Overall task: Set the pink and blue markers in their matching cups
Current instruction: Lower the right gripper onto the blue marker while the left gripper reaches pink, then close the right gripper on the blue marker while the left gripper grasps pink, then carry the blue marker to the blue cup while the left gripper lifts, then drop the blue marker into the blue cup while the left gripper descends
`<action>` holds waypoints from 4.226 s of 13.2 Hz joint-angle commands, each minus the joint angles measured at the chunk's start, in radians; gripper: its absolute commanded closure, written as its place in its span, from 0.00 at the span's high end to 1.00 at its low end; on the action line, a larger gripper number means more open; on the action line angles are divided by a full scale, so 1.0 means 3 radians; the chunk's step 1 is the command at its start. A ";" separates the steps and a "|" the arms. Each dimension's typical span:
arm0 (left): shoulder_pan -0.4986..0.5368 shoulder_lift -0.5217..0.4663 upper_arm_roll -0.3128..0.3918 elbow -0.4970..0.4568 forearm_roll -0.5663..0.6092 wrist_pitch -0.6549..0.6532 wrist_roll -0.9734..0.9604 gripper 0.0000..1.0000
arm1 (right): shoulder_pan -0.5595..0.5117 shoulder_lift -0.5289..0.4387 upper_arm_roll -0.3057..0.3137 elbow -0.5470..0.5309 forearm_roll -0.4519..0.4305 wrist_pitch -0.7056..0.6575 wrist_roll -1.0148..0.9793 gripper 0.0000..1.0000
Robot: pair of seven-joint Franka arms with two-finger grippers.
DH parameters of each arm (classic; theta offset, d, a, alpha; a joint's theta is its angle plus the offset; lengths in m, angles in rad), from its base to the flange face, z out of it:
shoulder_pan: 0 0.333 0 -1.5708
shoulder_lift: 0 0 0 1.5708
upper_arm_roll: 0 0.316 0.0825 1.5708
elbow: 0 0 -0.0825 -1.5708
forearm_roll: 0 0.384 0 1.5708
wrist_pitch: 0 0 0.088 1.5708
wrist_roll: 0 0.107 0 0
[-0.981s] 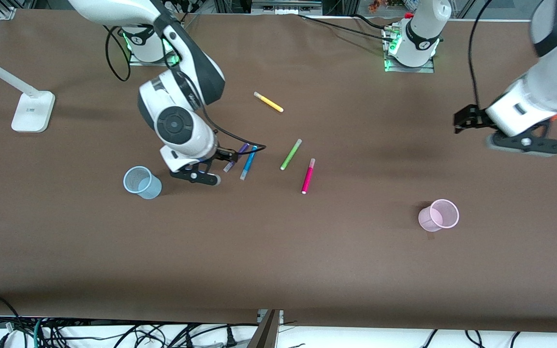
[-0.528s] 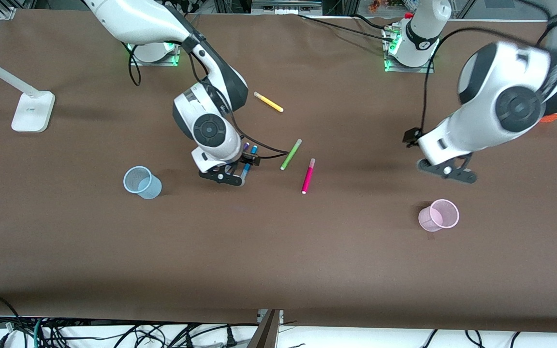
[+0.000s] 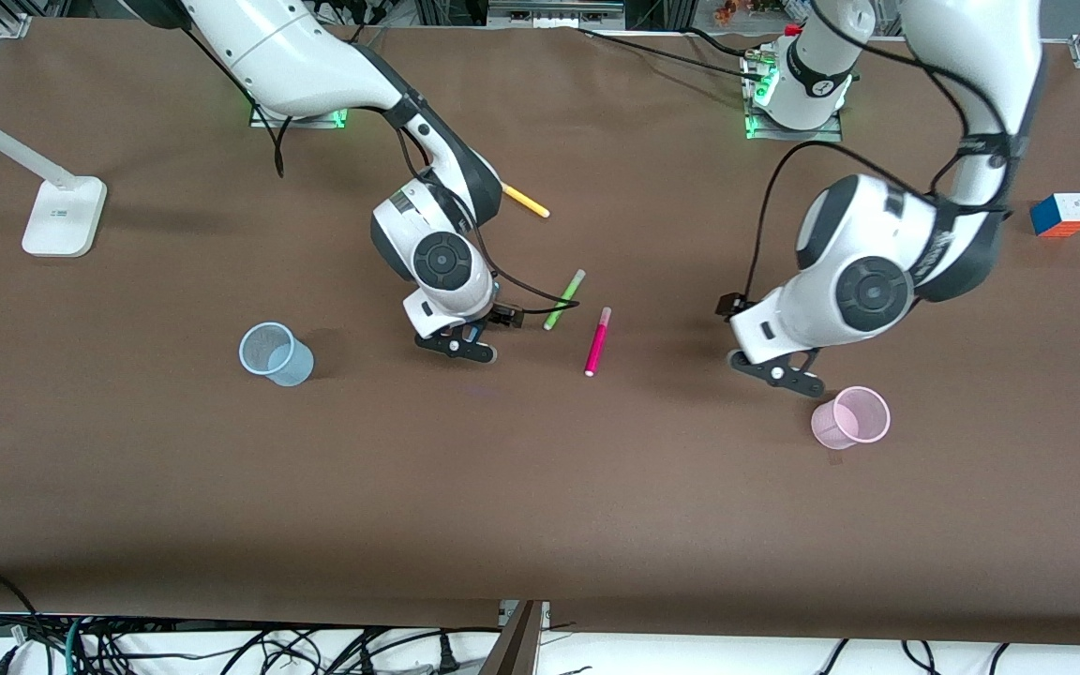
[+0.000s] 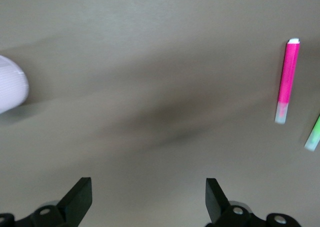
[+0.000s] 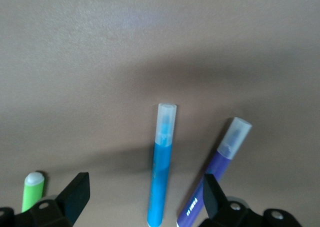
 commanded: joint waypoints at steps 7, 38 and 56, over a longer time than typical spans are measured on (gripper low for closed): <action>-0.0351 0.0356 -0.0020 -0.0065 -0.0275 0.0664 -0.0443 1.00 | 0.0057 -0.0007 -0.0037 -0.0294 -0.0078 0.0420 0.0086 0.77; -0.0873 0.0592 -0.0046 -0.0459 -0.0425 0.1525 -0.0985 0.00 | -0.1982 -0.0995 -0.0124 -0.0018 0.1522 -0.1809 -0.2132 0.00; 0.0109 0.0478 0.0005 0.1024 0.1321 -0.1947 0.0789 0.00 | -0.2632 -0.0212 -0.0124 -0.0003 0.2208 -0.2178 -0.2639 0.31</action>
